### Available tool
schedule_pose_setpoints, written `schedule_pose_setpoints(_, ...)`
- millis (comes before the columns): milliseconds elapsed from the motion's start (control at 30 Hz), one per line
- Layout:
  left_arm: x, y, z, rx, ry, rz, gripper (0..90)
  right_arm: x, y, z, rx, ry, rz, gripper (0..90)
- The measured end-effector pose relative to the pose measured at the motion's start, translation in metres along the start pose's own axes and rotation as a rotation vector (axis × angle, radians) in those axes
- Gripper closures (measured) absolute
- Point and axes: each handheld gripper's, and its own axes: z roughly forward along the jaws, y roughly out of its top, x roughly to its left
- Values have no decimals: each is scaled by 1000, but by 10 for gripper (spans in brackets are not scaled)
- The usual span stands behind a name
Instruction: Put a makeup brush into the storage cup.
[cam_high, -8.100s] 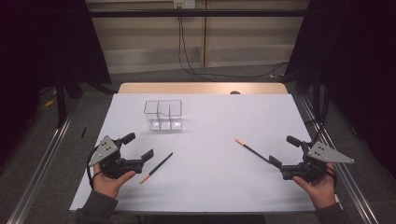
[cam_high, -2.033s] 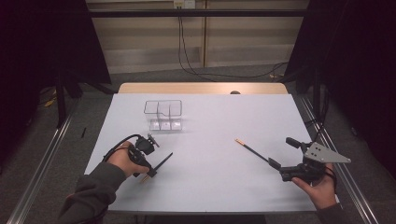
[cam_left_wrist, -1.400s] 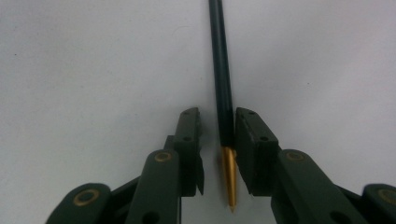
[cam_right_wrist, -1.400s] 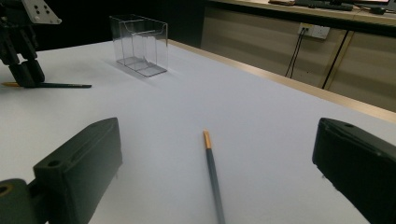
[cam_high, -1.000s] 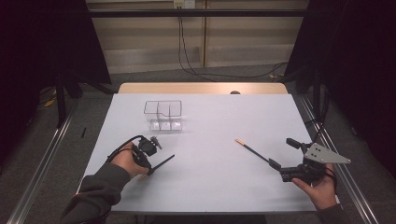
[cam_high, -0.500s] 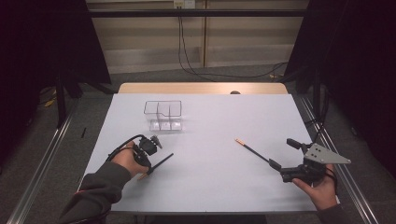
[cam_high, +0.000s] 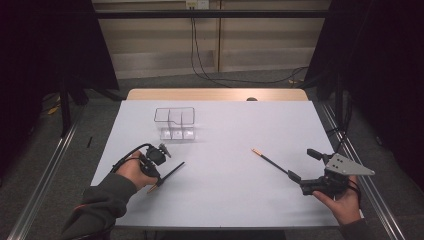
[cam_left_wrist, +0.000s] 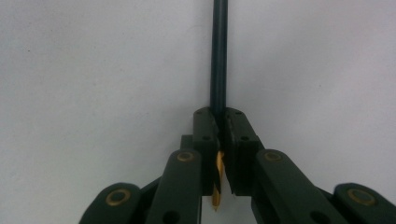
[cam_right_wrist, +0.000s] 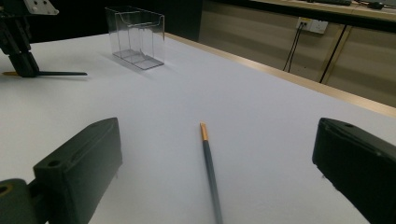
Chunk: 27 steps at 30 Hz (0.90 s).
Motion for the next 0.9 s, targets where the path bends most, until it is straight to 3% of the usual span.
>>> schedule_pose_setpoints(100,0,2,0,3,11,-1,843,-1,-1,1,1,3,-3,9)
schedule_pose_setpoints(167,-1,4,-1,-11,0,-18,842,0,0,1,6,-4,-7,8)
schedule_pose_setpoints(233,-2,7,-2,0,-5,-1,843,0,0,1,9,4,-8,8)
schedule_pose_setpoints(300,-5,10,-3,-12,-9,-8,843,0,0,2,8,7,-11,8)
schedule_pose_setpoints(400,-6,15,-7,-12,-16,28,843,0,0,2,21,10,-20,8)
schedule_pose_setpoints(800,-18,38,-22,-21,-38,62,842,1,9,13,71,42,-44,8)
schedule_pose_setpoints(900,-21,43,-25,-23,-44,89,842,1,13,16,95,66,-62,8)
